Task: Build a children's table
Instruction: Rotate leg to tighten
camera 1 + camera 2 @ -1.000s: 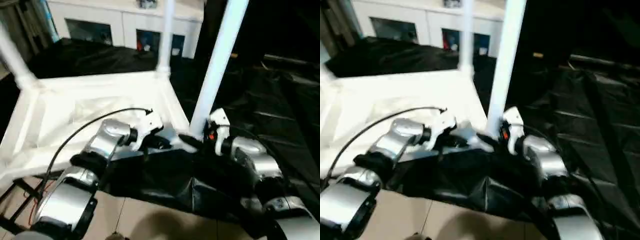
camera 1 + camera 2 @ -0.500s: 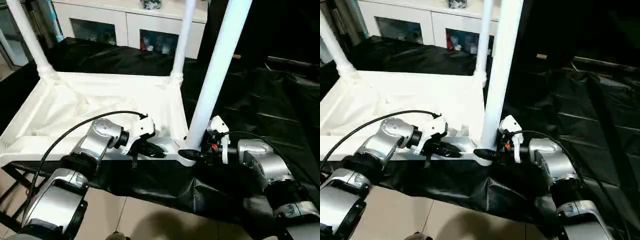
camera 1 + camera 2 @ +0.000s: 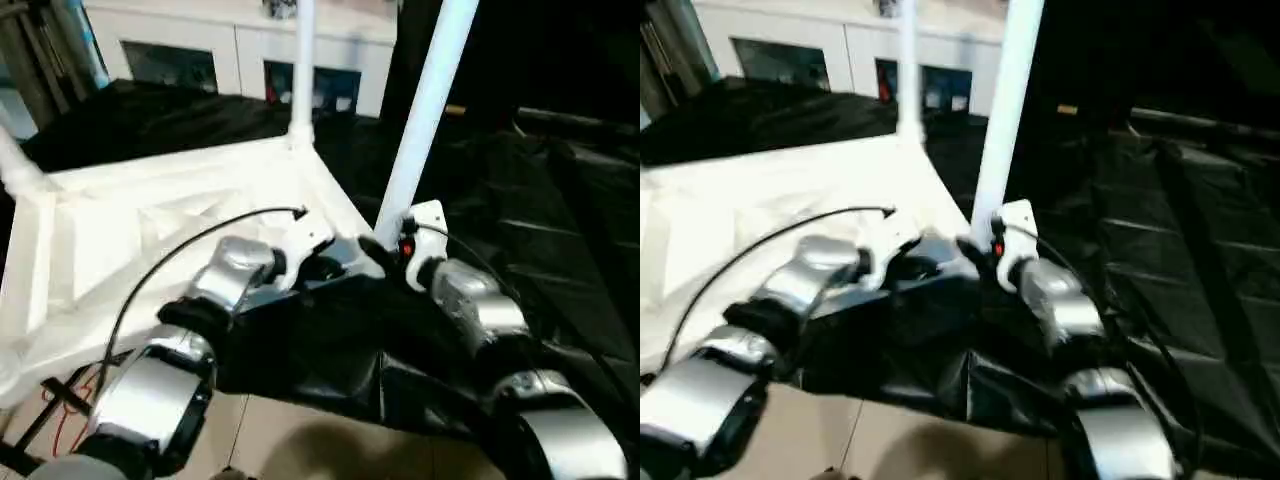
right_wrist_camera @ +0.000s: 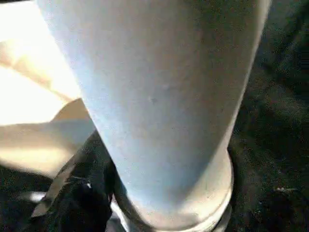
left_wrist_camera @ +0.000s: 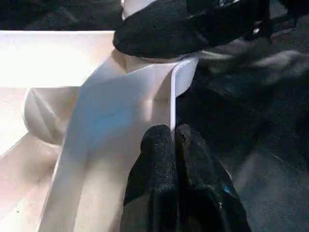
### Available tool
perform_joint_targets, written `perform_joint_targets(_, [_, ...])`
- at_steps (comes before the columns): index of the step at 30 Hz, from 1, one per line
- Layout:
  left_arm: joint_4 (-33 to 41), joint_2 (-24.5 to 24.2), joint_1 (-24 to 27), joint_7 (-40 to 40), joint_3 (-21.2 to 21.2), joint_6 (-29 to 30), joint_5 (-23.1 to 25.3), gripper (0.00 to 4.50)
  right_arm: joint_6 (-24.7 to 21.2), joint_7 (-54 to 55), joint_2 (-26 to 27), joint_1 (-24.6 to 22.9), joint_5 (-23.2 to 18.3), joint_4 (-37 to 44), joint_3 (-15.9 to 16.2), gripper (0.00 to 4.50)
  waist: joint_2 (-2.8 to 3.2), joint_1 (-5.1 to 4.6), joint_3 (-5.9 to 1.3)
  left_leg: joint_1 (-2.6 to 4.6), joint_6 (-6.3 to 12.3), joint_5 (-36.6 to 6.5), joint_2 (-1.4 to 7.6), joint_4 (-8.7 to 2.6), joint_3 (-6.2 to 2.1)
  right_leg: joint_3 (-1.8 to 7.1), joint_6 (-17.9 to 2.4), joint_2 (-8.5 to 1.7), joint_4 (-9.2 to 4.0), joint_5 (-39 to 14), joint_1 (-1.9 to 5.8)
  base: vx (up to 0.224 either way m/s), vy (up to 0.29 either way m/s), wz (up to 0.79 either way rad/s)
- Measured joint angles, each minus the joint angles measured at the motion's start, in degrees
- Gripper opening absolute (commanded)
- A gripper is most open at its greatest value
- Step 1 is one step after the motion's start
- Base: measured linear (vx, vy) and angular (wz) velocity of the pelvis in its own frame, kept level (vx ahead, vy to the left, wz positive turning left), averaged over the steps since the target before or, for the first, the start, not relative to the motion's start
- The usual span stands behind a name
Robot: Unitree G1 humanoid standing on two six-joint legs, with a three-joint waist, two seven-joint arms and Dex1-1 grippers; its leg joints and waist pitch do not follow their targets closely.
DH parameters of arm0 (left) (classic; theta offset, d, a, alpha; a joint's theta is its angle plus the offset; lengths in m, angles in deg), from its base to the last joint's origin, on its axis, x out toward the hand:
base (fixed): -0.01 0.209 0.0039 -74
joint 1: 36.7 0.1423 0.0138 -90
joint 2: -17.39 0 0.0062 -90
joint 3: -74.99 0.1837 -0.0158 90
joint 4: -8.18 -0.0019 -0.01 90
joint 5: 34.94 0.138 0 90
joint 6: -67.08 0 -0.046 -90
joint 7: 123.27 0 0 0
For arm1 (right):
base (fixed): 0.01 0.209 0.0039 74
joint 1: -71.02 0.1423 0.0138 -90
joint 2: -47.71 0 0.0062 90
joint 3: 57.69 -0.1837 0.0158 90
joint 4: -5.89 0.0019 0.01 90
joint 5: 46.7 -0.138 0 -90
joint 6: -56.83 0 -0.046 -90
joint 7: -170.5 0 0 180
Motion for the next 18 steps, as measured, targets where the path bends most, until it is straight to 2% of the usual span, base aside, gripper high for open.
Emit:
perform_joint_targets(6, [-0.5, 0.3, -0.3, 0.4, 0.0, -0.5, 0.3, 0.0, 2.1, -0.7, 0.4, 1.4, 0.3, -3.5, -0.8, 3.7, 0.1, 0.02, -0.01, -0.06, 0.03, 0.0, -0.03, 0.02, 0.02, 0.02, 0.0, -0.01, -0.08, 0.0, 0.0, 0.0, 0.0, 0.0])
perform_joint_targets(9, [0.7, -1.0, 0.6, -2.7, 0.2, -1.4, 0.2, 0.0, 2.6, -5.9, -0.8, 0.9, 1.4, -2.8, 1.0, 3.93, 0.13, -0.05, 0.01, -0.03, 0.03, 0.0, -0.02, -0.01, 0.02, 0.01, 0.0, -0.01, -0.06, 0.0, 0.0, 0.0, 0.0, 0.0])
perform_joint_targets(14, [6.2, -4.0, 4.5, -11.5, 1.0, -3.2, -0.6, 0.0, 3.4, -20.0, -5.4, -4.0, 1.7, 3.6, 4.9, 3.93, 0.22, 0.1, -0.01, -0.04, 0.05, 0.0, 0.0, -0.05, 0.02, -0.01, 0.0, 0.0, -0.05, -0.1, -0.01, 0.0, 0.0, 0.0])
perform_joint_targets(18, [10.1, -6.1, 6.9, -16.8, 2.0, -3.4, -1.8, 0.0, 1.4, -29.4, -9.3, -8.2, 0.4, 10.5, 7.4, 3.93, 0.23, 0.38, -0.01, -0.02, 0.05, 0.0, 0.01, -0.01, 0.02, -0.01, 0.0, 0.0, -0.02, -0.1, 0.02, 0.0, 0.0, 0.0])
